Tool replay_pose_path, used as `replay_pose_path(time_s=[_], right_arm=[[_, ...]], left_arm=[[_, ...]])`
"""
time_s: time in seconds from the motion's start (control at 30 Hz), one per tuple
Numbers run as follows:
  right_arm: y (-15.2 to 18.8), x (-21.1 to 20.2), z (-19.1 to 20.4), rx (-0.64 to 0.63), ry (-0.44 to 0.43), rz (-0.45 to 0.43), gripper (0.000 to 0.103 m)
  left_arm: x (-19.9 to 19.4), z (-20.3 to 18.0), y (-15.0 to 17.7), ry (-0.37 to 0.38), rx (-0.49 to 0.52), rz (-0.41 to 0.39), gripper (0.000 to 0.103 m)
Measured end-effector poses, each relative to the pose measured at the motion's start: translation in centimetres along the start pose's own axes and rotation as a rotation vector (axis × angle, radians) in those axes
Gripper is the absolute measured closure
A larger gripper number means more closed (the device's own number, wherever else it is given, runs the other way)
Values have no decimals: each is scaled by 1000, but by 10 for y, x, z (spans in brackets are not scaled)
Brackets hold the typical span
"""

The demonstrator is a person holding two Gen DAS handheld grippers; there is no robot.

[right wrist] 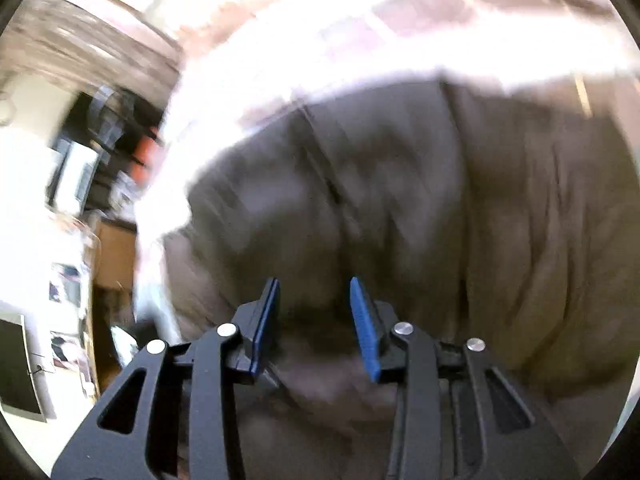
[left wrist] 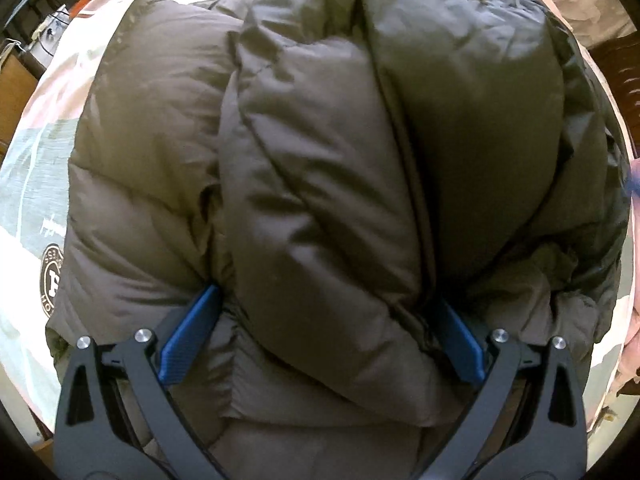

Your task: Fold large clothes

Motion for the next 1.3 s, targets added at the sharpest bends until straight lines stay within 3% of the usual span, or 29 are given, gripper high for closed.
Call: replay_pose_path(time_s=[0.07, 0.13, 0.2, 0.27, 0.33, 0.4, 0.5, 0.57, 0.6, 0.67, 0.7, 0.77, 0.83, 0.9, 0.97, 1.0, 1.07, 1.2, 1.3], right_arm=[[-20, 24, 10, -47, 3, 37, 50], [-33, 64, 14, -98, 82, 103, 50], [-38, 90, -1, -119, 168, 144, 53], [-42, 88, -28, -90, 214, 124, 56], [-43, 81, -55, 45, 193, 110, 56], [-46, 67, -50, 127, 183, 77, 55], [-50, 47, -7, 24, 77, 4, 54], [-53, 48, 15, -120, 236, -19, 54], [-54, 55, 9, -131, 305, -13, 54], [-49, 78, -17, -77, 390, 100, 54], [-37, 93, -31, -20, 350, 195, 53], [-39, 76, -27, -8, 296, 138, 54], [-38, 29, -21, -97, 334, -16, 51], [-18, 5, -23, -132, 346, -63, 48], [26, 26, -54, -137, 426, 116, 47], [48, 39, -71, -128, 437, 178, 39], [65, 48, -87, -122, 409, 170, 33], [56, 69, -83, -143, 459, 219, 27], [51, 78, -84, -120, 436, 235, 24]], left_arm=[[1, 5, 2, 6, 7, -5, 2], [2, 7, 1, 6, 7, -5, 2], [4, 16, 4, 7, 9, -1, 2], [4, 16, 4, 11, 14, 5, 2], [7, 19, 4, 19, 13, 11, 2], [8, 19, 5, 9, 16, 10, 2], [11, 18, 6, 17, 6, 2, 2], [13, 21, 7, 24, 6, 7, 2], [13, 23, 7, 24, 7, 8, 2], [13, 25, 7, 22, 8, 14, 2], [13, 25, 7, 20, 12, 18, 2], [12, 21, 6, 16, 27, 27, 2], [13, 24, 5, 26, 31, 26, 2], [15, 26, 5, 31, 28, 21, 2], [14, 23, 4, 22, 26, 20, 2], [15, 24, 4, 15, 22, 25, 2], [17, 18, 10, -11, 40, 45, 2], [18, 16, 8, -27, 52, 48, 2], [20, 17, 8, -35, 53, 61, 2]])
Point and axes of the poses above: each gripper's, at about its wrist camera, not at the fingertips, and x roughly the way its jaws point, z to its left, y to its underside, the point moved 7 cm from there along x, roughly the way its jaws point, and after that the axes turned 3 degrees about -x, right-handed, at the moved point
